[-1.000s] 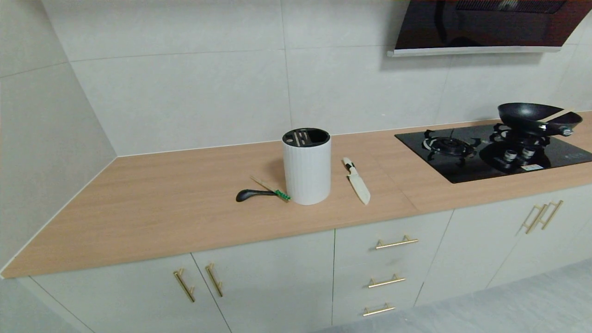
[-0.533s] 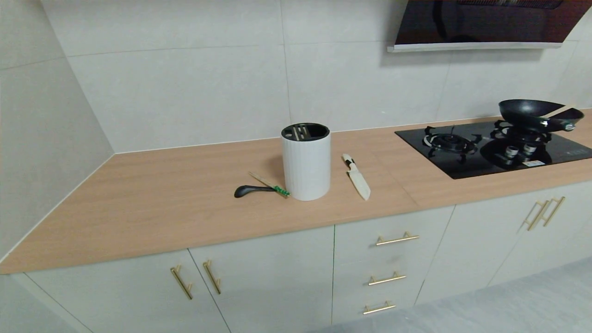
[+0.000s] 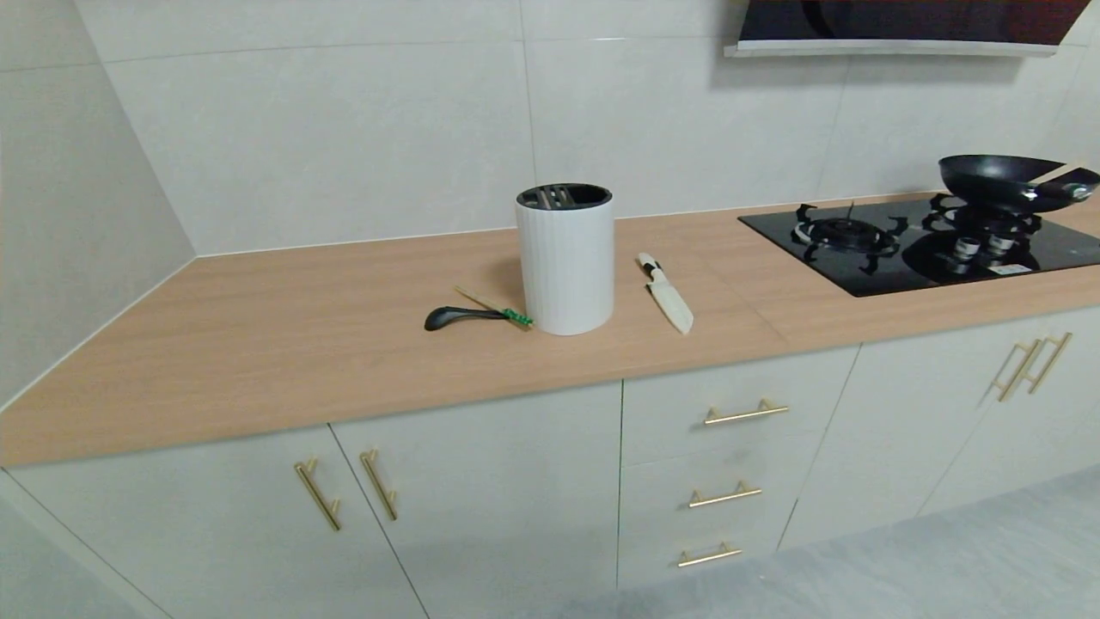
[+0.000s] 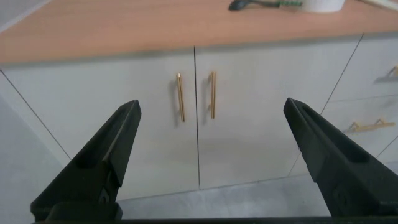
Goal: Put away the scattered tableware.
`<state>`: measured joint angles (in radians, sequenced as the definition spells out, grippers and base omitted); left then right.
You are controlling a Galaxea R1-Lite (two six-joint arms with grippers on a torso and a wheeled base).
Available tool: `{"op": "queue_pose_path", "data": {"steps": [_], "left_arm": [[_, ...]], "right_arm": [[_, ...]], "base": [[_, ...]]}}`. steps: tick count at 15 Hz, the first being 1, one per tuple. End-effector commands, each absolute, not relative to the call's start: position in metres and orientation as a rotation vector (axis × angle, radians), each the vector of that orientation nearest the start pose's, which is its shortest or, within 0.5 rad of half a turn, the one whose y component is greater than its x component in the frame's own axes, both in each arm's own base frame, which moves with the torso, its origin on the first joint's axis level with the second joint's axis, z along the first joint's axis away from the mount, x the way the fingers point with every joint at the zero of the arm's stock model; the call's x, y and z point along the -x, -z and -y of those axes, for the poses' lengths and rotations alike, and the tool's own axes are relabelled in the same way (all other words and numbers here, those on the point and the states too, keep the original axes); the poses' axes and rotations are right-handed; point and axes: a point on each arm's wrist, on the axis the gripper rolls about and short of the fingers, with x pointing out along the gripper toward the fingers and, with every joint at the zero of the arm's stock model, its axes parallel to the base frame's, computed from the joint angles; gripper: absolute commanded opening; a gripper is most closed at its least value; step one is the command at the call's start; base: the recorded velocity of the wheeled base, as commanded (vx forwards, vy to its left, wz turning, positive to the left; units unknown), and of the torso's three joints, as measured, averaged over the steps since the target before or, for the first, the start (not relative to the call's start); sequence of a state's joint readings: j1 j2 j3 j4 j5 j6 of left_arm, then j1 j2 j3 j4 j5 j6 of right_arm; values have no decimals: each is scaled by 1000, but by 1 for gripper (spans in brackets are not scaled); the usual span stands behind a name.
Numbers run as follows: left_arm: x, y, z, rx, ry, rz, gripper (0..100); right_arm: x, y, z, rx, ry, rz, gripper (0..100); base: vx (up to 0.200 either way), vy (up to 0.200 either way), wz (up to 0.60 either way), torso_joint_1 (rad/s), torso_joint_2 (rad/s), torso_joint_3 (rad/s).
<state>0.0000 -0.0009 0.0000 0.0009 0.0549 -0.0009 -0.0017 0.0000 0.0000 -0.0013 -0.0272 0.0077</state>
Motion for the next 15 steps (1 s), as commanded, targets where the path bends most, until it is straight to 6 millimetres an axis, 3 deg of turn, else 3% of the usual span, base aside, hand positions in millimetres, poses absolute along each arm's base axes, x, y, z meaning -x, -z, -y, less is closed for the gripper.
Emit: {"op": "queue_pose_path", "data": {"steps": [1, 15], "left_arm": [[23, -75, -1, 2, -55, 0, 100], [23, -75, -1, 1, -55, -1, 100]], "right_arm": [[23, -76, 1, -8, 29, 2, 100], [23, -76, 1, -11, 31, 2, 100]], "base": [[0, 0, 0, -286, 525, 261], [0, 0, 0, -255, 476, 216]]}}
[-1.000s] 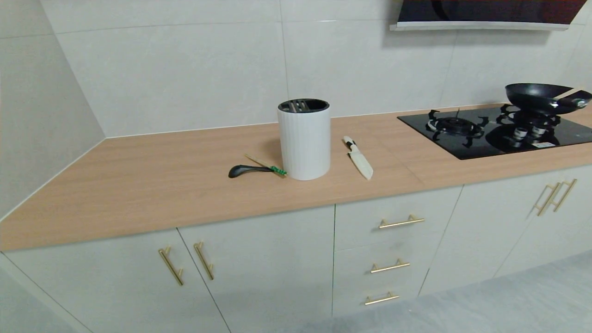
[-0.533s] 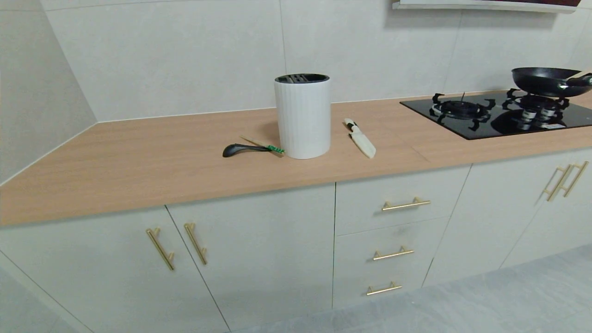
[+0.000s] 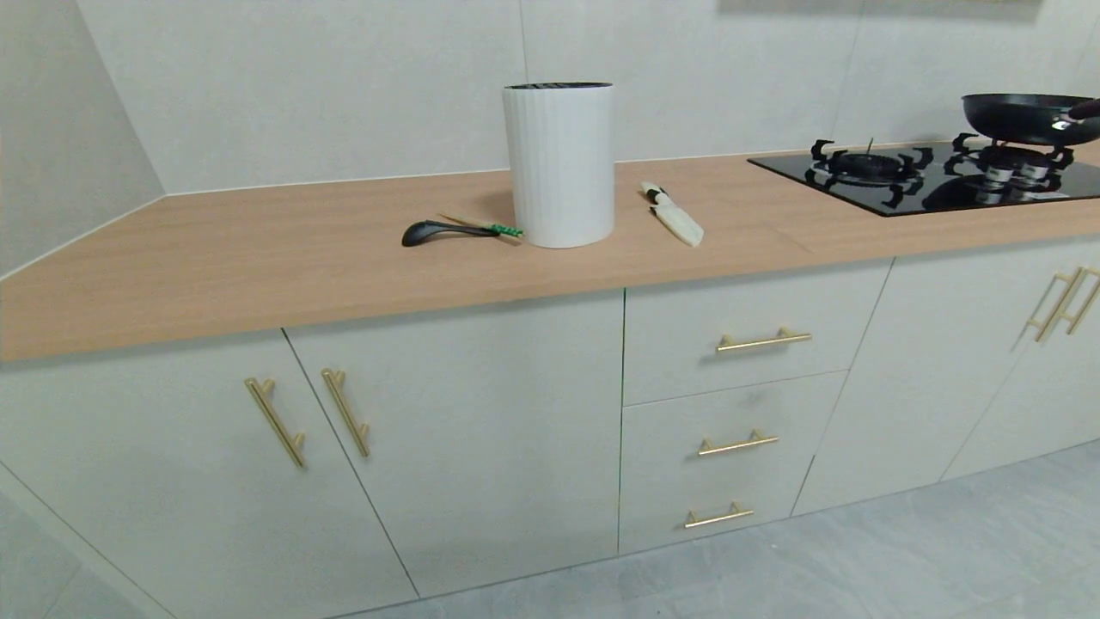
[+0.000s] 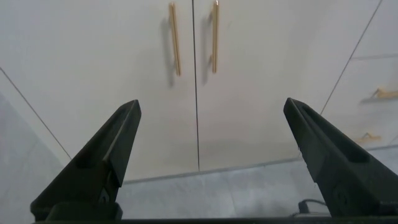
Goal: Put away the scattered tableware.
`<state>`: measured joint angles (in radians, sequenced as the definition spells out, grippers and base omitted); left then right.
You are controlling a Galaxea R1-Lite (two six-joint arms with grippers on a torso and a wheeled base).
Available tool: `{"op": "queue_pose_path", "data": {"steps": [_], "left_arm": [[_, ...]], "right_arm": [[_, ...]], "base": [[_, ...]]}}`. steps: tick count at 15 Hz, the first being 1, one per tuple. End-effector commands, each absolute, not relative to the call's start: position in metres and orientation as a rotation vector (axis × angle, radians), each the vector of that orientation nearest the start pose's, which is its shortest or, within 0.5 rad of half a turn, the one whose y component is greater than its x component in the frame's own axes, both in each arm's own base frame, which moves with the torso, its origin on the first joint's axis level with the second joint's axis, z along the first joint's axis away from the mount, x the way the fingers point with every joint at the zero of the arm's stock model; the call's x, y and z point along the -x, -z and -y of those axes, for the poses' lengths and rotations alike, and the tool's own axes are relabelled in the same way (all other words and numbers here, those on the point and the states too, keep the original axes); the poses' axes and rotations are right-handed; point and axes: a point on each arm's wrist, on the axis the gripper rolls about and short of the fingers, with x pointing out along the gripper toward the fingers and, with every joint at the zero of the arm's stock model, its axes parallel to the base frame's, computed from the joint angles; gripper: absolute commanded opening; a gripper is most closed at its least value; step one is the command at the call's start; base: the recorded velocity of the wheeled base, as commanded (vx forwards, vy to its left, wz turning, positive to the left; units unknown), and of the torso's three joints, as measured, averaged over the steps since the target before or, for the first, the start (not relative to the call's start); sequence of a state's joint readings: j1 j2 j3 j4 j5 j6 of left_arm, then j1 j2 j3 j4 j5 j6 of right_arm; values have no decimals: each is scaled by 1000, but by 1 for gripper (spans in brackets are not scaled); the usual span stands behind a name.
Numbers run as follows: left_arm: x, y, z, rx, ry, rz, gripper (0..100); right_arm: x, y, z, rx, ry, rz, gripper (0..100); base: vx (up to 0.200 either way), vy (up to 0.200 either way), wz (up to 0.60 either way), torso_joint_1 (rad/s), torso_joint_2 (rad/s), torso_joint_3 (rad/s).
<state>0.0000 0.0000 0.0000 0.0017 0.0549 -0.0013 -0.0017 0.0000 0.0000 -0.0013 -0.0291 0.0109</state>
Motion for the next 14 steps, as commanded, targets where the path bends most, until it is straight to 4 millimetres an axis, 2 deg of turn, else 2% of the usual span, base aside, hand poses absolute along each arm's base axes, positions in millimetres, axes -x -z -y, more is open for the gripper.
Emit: {"op": "queue_pose_path", "data": {"steps": [1, 5, 9, 14], "left_arm": [[23, -75, -1, 1, -55, -1, 100], [23, -75, -1, 3, -55, -1, 100], [23, -75, -1, 3, -55, -1, 100], [23, -75, -1, 3, -55, 0, 100]], "right_arm": [[23, -76, 1, -11, 31, 2, 100], [23, -76, 1, -11, 31, 2, 100], [23, -76, 1, -12, 32, 2, 100], [23, -76, 1, -12, 32, 2, 100]], "base": [[0, 0, 0, -251, 354, 129], [0, 0, 0, -255, 342, 127], [0, -200, 0, -75, 260, 100], [0, -200, 0, -1, 57, 40]]}}
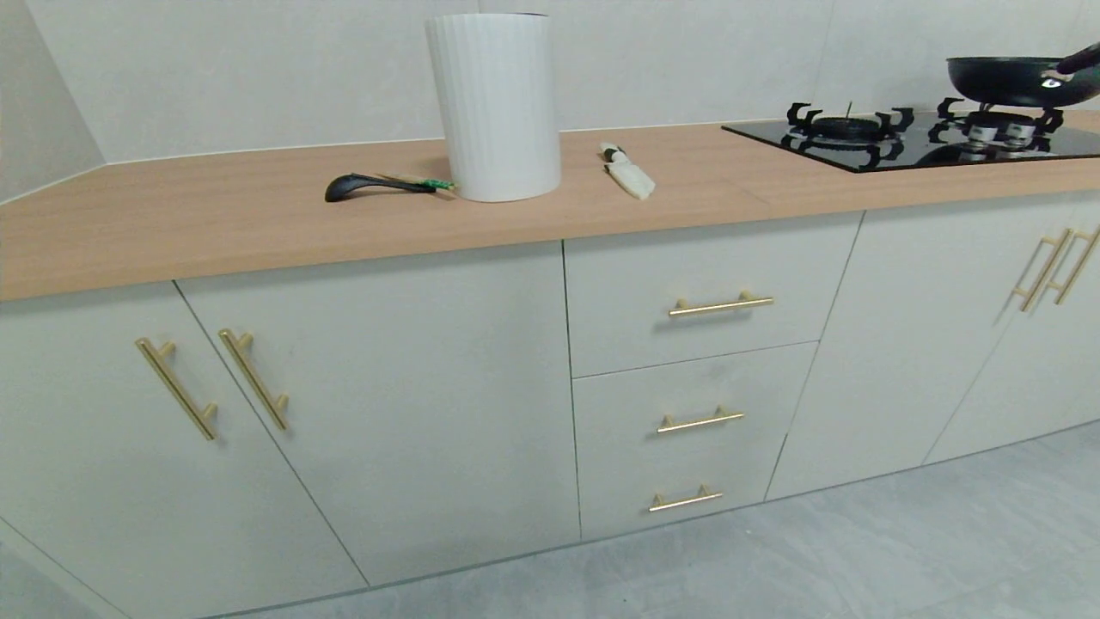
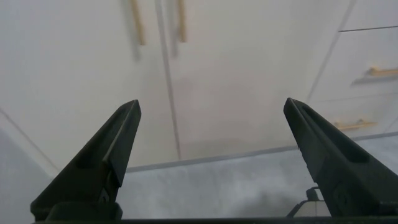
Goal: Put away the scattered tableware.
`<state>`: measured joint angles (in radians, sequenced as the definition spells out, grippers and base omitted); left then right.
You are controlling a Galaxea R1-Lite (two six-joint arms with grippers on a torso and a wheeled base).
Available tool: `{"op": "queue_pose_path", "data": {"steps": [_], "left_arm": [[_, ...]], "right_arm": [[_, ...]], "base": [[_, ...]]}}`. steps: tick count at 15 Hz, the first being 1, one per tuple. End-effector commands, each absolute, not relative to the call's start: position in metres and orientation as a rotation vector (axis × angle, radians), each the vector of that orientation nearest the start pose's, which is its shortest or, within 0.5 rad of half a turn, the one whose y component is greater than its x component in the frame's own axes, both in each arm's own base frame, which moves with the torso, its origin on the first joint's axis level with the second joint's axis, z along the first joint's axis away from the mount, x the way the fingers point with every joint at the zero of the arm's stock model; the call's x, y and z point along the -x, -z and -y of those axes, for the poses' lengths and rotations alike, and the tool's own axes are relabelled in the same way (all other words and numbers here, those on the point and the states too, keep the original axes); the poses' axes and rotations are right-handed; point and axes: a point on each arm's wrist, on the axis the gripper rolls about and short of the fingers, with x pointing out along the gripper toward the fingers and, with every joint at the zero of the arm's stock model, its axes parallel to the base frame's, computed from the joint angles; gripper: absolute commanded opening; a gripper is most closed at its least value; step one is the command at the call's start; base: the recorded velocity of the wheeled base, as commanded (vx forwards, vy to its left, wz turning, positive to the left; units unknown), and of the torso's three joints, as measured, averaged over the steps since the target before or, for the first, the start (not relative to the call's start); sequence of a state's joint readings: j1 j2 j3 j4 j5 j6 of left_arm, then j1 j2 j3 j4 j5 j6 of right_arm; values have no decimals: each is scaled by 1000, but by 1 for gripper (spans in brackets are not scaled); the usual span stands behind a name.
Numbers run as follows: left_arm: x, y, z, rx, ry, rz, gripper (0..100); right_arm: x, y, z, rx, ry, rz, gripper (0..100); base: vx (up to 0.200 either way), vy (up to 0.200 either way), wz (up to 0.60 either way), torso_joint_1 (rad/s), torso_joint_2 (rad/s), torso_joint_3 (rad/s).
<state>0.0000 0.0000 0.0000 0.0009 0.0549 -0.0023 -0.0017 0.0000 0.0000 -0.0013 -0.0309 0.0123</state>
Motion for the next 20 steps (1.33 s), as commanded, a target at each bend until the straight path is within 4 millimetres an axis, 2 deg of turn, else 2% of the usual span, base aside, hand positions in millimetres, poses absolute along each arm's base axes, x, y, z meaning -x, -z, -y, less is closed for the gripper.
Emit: {"op": "queue_pose_path", "data": {"steps": [1, 13, 14, 16, 18, 19, 20], "left_arm": [[23, -75, -1, 3, -55, -1, 100], [23, -75, -1, 6, -55, 0, 100], [23, -75, -1, 8, -55, 0, 100], [23, -76, -1, 18, -55, 2, 100], [23, -76, -1, 9, -54, 2, 100], [23, -75, -1, -18, -48, 0, 100], [23, -75, -1, -20, -48, 0, 100]], "right_arm": [[23, -76, 1, -11, 32, 2, 100], [23, -76, 0, 20, 3, 2, 100], [23, -78, 0, -5, 5, 25, 100], [25, -97, 0, -19, 4, 212, 100], [26, -106, -3, 56, -140, 189, 100], [22, -112, -6, 64, -316, 50, 100], [18, -114, -7, 61, -350, -35, 100]], "base": [[0, -200, 0, 2, 7, 46], [17, 0, 0, 1, 1, 4], [0, 0, 0, 0, 0, 0], [0, 0, 0, 0, 0, 0], [0, 0, 0, 0, 0, 0], [0, 0, 0, 0, 0, 0], [0, 0, 0, 0, 0, 0]]}}
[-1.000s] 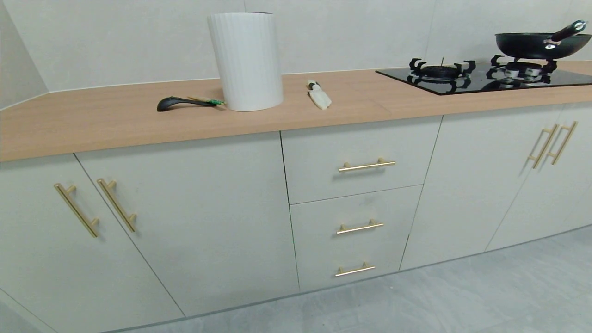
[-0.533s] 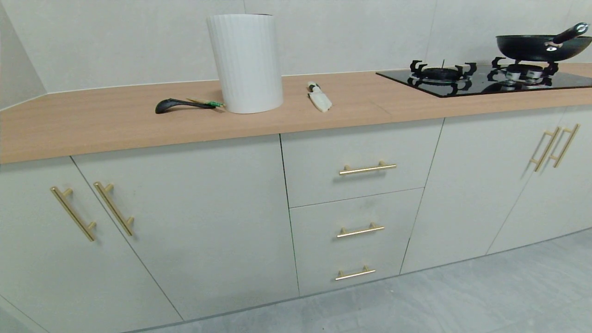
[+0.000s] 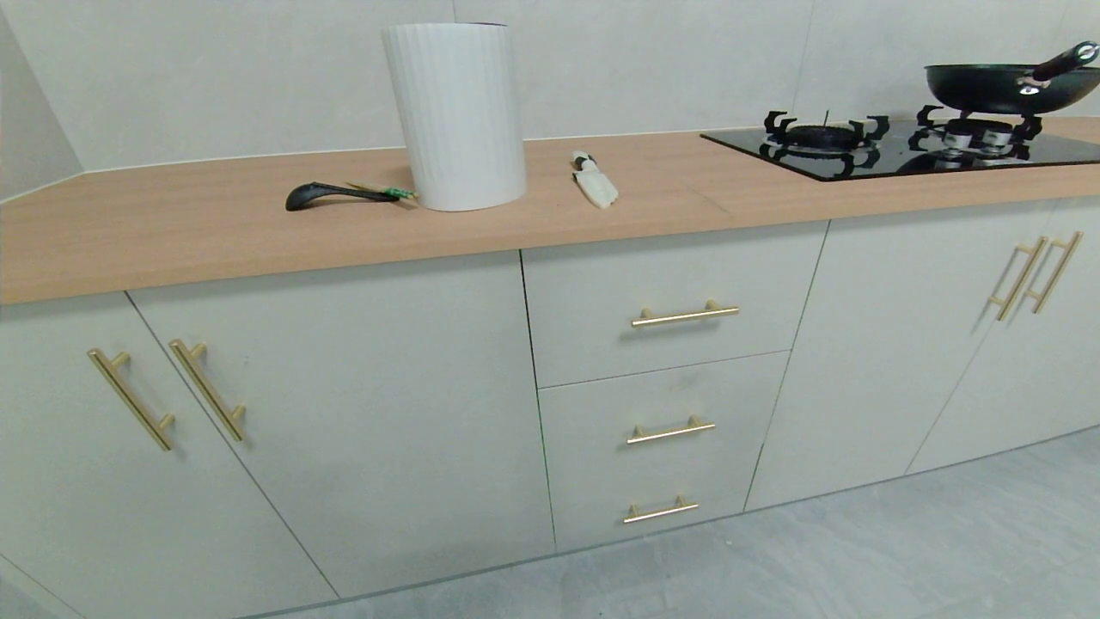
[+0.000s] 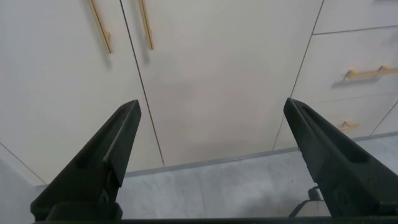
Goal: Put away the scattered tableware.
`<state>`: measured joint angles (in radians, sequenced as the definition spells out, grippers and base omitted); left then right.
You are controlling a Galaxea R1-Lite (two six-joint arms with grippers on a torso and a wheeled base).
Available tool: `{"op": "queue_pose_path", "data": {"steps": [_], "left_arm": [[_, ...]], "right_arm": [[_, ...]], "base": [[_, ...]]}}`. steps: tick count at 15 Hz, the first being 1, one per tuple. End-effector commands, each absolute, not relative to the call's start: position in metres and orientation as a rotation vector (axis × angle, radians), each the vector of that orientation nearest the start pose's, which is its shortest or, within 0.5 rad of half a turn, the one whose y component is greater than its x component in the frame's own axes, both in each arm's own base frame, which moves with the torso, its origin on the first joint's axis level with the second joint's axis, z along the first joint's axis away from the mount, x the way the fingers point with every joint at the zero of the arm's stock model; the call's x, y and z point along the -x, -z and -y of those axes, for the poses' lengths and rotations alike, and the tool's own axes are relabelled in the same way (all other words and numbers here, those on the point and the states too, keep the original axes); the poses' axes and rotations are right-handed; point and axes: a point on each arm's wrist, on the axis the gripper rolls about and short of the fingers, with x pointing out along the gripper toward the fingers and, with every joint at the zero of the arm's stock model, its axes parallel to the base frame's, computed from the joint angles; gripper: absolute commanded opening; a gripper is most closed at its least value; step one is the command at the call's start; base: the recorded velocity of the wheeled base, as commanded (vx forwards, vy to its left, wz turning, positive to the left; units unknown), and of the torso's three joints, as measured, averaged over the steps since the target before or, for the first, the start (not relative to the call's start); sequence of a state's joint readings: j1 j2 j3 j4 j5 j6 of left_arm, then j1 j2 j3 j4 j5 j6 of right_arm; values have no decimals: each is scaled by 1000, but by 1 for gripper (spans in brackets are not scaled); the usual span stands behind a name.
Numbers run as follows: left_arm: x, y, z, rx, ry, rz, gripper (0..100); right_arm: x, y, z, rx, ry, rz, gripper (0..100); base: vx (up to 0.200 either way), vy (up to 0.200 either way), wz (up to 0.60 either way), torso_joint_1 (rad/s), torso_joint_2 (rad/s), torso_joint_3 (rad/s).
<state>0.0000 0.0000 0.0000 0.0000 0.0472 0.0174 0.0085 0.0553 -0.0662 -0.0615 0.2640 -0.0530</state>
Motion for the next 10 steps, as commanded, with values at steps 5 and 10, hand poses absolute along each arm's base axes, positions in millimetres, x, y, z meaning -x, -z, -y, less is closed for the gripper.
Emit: {"op": "queue_pose_path", "data": {"steps": [5, 10], "left_arm": [[23, -75, -1, -18, -46, 0, 100], [23, -75, -1, -18, -46, 0, 100]], "right_arm": [[-28, -134, -11, 83, -474, -241, 100], [-118, -181, -22, 192, -486, -195, 100]], "base": [[0, 0, 0, 0, 0, 0], [0, 0, 0, 0, 0, 0]]}}
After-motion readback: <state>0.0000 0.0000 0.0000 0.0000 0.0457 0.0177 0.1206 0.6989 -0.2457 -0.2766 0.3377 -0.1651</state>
